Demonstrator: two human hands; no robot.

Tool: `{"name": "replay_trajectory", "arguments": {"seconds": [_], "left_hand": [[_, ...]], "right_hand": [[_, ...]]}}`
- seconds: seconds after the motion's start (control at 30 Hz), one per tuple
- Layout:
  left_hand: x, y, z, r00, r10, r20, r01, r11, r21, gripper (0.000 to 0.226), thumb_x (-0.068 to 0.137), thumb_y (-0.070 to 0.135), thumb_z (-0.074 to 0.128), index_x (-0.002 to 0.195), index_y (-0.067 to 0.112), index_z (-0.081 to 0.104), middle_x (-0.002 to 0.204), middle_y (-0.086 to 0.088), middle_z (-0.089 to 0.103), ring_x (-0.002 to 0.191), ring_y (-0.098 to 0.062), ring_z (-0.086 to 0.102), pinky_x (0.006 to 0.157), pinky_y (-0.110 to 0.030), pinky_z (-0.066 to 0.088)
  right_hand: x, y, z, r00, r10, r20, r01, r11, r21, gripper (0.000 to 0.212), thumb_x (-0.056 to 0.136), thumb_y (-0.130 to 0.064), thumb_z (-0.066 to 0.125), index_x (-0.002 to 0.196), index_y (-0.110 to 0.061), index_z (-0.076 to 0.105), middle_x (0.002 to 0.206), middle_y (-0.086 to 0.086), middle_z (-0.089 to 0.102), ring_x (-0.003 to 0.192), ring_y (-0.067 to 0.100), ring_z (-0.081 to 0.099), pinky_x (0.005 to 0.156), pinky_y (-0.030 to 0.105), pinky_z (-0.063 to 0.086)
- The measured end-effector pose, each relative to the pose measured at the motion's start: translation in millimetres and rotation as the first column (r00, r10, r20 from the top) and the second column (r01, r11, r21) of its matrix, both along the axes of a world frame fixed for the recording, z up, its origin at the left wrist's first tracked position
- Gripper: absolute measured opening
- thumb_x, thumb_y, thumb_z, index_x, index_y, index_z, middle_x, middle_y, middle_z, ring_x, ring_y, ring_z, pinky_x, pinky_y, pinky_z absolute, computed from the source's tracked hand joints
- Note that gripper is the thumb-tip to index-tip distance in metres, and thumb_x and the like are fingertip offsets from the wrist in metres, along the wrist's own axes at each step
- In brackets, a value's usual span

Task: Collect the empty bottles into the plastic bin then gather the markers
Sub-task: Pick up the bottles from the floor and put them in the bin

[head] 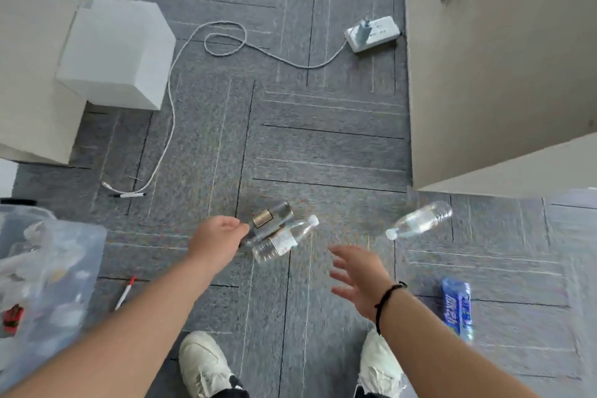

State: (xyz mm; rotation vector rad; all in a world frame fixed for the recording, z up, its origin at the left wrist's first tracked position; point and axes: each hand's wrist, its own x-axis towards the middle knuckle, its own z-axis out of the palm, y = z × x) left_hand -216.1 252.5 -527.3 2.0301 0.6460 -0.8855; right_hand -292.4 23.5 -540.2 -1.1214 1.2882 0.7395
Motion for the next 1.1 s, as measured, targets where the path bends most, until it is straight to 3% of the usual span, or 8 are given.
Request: {"name": "replay_trajectory", "arguments": {"seconds": [0.1,0.27,0.43,0.6,0.73,0.87,1.0,1.1], "left_hand": [[7.5,-22.5,-59.7,0.987,-0.164,0.003,0.162,0.98,0.116,0.042,0.094,0.033,0.063,0.131,0.012,0.062,0.123,-0.004,0.065,0.105,-0.022,0.06,0.086,-0.031,0.045],[23.7,-23.1,-171.8,0.907,-0.42,-0.018,0.41,0.875,0.259,0.055,0.09,0.036,0.064,0.14,0.016,0.051,0.126,-0.006,0.061,0.084,-0.016,0.059,0.069,-0.03,0.045],[25.7,-15.8,-236.8,0.831,-0.552,-0.07,0.545,0.781,0.305,0.062,0.083,0.037,0.071,0.137,0.02,0.045,0.129,-0.003,0.058,0.099,-0.022,0.06,0.086,-0.04,0.053],[11.1,-16.5,-254.3,0.877,-0.477,-0.057,0.475,0.844,0.248,0.049,0.077,0.034,0.075,0.118,0.025,0.049,0.106,0.002,0.062,0.087,-0.016,0.063,0.08,-0.038,0.056],[6.3,-19.0,-237.8,0.961,-0.265,-0.073,0.273,0.95,0.152,0.082,0.076,0.038,0.083,0.143,0.016,0.041,0.12,0.001,0.06,0.102,-0.019,0.061,0.086,-0.034,0.052],[-1.6,-4.6,-182.2,0.986,-0.042,-0.158,0.047,0.998,0.029,0.095,0.066,0.042,0.09,0.145,0.012,0.045,0.129,-0.006,0.065,0.111,-0.024,0.064,0.097,-0.038,0.051],[-10.5,20.0,-91.1,0.968,0.135,-0.213,-0.163,0.979,-0.121,0.05,0.068,0.034,0.09,0.109,0.012,0.074,0.088,-0.001,0.076,0.077,-0.017,0.07,0.072,-0.034,0.058],[-19.0,51.3,-8.9,0.942,0.241,-0.235,-0.293,0.93,-0.22,0.046,0.063,0.034,0.092,0.101,0.012,0.076,0.065,0.003,0.073,0.063,-0.018,0.063,0.069,-0.037,0.052]], "right_hand": [[-3.9,-3.1,-63.9,0.999,-0.022,-0.039,0.022,1.0,0.017,0.056,0.093,-0.024,0.067,0.144,-0.013,0.047,0.135,0.012,0.056,0.113,0.029,0.06,0.097,0.052,0.054],[25.3,28.0,-168.2,0.999,-0.009,-0.052,0.012,0.999,0.051,0.029,0.093,-0.024,0.068,0.115,-0.008,0.057,0.125,0.017,0.061,0.109,0.03,0.06,0.091,0.05,0.053],[48.5,64.5,-247.8,0.998,0.057,-0.006,-0.058,0.997,-0.043,0.073,0.074,-0.035,0.079,0.131,-0.004,0.046,0.114,0.02,0.064,0.103,0.032,0.064,0.089,0.05,0.055],[57.2,70.4,-284.3,0.995,0.095,-0.005,-0.095,0.99,-0.104,0.082,0.05,-0.045,0.087,0.117,-0.012,0.052,0.103,0.009,0.07,0.093,0.026,0.067,0.087,0.049,0.057],[64.5,63.1,-250.4,0.993,0.114,0.041,-0.111,0.991,-0.075,0.036,0.078,-0.023,0.081,0.103,-0.004,0.065,0.096,0.018,0.075,0.087,0.026,0.073,0.085,0.05,0.061],[62.4,62.8,-174.2,0.992,0.08,0.094,-0.08,0.997,-0.01,0.032,0.083,-0.019,0.077,0.105,0.0,0.066,0.097,0.018,0.077,0.091,0.033,0.077,0.086,0.055,0.061],[64.4,79.6,-76.5,0.983,0.124,0.135,-0.133,0.989,0.057,0.046,0.08,-0.027,0.08,0.113,-0.001,0.063,0.108,0.023,0.075,0.087,0.036,0.076,0.082,0.051,0.063],[71.3,110.7,-0.4,0.96,0.224,0.165,-0.234,0.971,0.04,0.097,0.045,-0.058,0.094,0.124,-0.013,0.059,0.118,0.017,0.072,0.105,0.04,0.071,0.09,0.056,0.059]]}}
